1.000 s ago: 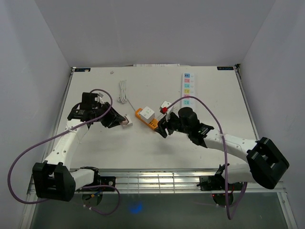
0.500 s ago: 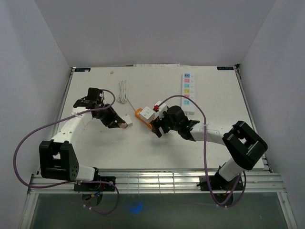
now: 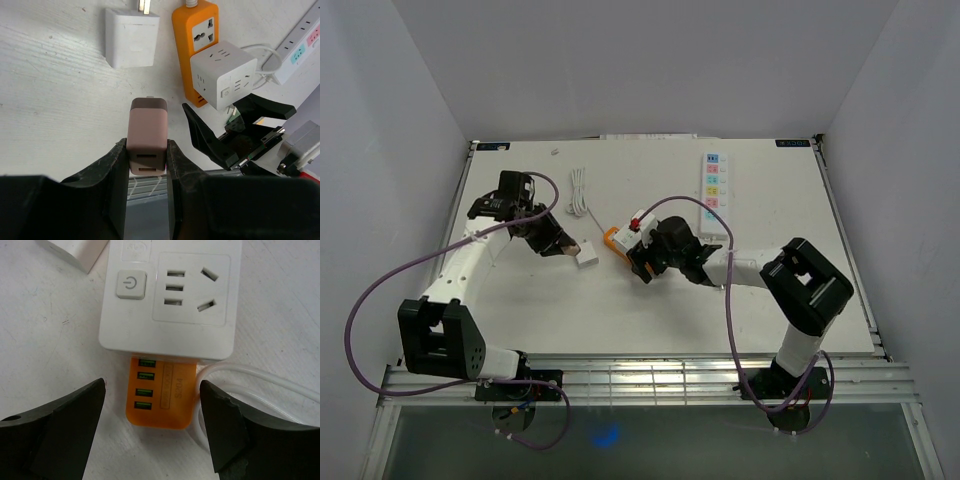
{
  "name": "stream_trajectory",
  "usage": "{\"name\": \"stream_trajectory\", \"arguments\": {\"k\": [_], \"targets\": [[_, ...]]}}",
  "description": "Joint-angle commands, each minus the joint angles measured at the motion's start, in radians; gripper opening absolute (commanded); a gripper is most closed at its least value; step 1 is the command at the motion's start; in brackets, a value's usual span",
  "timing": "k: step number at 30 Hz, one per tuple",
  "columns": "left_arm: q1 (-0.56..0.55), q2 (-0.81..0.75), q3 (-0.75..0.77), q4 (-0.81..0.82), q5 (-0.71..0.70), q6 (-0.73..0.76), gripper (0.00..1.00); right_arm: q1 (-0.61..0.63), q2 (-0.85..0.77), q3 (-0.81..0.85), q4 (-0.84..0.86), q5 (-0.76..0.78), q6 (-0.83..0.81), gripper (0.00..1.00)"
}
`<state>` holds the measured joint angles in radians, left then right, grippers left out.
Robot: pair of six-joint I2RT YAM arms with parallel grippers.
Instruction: Insert the plug
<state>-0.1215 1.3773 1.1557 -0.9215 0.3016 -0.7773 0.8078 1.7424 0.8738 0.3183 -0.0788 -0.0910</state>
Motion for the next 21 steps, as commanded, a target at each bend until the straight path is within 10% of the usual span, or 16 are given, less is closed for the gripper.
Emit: {"name": "stream_trajectory", "arguments": {"k": [1, 7, 14, 21], "targets": [[0.003, -0.011, 0.055, -0.030, -0.047, 0.029, 0.00, 0.013, 0.023, 0.034, 0.039, -0.024, -0.021, 0.81], [0.005, 0.014, 0.078, -0.046, -0.064, 0.042, 0.00, 0.067, 0.045, 0.047, 0.013, -0.006, -0.039, 0.77], [0.006, 0.071, 0.107, -0.057, -0.047, 0.036, 0.00, 0.097, 0.032, 0.001, 0.016, 0.013, 0.025, 0.42], [0.006, 0.170, 0.157, -0.106, -0.025, 0.007, 0.00, 0.148, -0.024, -0.076, 0.044, 0.074, 0.082, 0.29]]}}
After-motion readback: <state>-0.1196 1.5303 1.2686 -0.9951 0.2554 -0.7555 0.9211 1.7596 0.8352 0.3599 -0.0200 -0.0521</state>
